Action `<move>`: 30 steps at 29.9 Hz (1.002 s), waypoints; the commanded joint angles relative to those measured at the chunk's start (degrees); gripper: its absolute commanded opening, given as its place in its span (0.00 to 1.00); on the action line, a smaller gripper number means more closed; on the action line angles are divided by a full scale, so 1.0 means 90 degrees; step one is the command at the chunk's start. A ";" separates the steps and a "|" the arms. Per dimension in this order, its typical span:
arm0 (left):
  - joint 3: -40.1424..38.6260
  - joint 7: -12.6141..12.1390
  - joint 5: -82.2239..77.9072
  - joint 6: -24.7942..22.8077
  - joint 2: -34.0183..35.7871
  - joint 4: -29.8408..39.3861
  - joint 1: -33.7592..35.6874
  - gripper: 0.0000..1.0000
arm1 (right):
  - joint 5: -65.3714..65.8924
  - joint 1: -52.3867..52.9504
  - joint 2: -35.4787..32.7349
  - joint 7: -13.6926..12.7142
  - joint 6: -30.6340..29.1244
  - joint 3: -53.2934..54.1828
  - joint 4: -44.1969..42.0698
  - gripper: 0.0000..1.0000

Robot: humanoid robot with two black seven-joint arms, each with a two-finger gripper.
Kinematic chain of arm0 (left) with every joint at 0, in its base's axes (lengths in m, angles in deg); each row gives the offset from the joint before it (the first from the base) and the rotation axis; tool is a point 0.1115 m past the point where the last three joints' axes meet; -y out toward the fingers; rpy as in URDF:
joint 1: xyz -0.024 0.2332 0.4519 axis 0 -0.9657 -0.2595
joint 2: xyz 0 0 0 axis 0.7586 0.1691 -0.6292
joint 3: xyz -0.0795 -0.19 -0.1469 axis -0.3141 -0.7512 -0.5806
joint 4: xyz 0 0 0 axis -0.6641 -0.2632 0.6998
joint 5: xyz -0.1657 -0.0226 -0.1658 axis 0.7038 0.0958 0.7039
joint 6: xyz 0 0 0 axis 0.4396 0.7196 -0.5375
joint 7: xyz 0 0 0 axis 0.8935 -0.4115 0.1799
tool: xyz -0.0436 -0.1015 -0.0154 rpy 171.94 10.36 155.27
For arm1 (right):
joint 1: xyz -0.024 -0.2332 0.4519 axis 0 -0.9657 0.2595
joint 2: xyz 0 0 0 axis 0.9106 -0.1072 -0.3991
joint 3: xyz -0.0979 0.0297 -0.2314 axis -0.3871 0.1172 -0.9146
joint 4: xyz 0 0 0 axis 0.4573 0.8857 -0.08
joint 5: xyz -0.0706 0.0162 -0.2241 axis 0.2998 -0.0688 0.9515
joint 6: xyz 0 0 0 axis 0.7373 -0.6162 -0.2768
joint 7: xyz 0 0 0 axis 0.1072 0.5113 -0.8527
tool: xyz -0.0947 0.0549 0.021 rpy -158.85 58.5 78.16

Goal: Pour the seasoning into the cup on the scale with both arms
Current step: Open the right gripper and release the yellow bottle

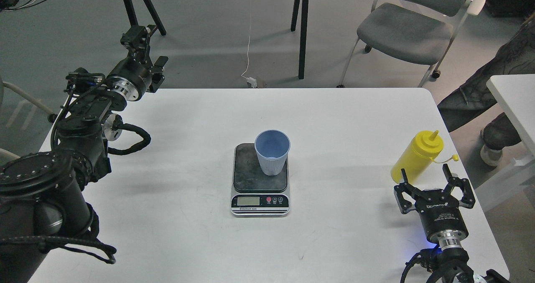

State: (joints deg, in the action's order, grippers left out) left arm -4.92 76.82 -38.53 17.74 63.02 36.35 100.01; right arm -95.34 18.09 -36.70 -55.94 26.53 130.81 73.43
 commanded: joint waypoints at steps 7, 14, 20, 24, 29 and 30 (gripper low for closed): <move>-0.0005 0.0000 0.0010 -0.0001 -0.0068 0.0004 0.0007 0.90 | 0.0000 -0.0245 -0.0096 -0.0002 0.0000 0.0089 0.0321 0.96; -0.0005 0.0000 0.0039 -0.0001 -0.0088 0.0004 0.0017 0.90 | 0.0001 -0.0333 -0.0203 -0.0002 0.0000 0.0197 0.0429 0.96; -0.0015 0.0000 0.0049 -0.0001 -0.0107 0.0004 0.0037 0.90 | 0.0010 -0.0333 -0.0359 -0.0012 0.0000 0.0216 0.0420 0.96; -0.0015 0.0000 0.0059 -0.0001 -0.0107 0.0004 0.0027 0.90 | 0.0000 -0.0333 -0.0603 -0.0041 0.0000 0.0441 0.0429 0.96; -0.0015 0.0000 0.0059 -0.0001 -0.0117 0.0004 0.0017 0.90 | 0.0000 -0.0314 -0.0867 -0.0060 0.0000 0.0441 0.0410 0.96; -0.0015 0.0000 0.0059 -0.0001 -0.0117 0.0004 0.0007 0.90 | 0.0010 -0.0314 -0.0916 -0.0070 0.0000 0.0441 0.0390 0.96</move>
State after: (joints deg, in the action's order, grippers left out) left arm -5.06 76.82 -38.00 17.73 61.99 36.37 100.22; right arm -95.33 15.24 -43.95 -56.40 26.53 134.84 77.22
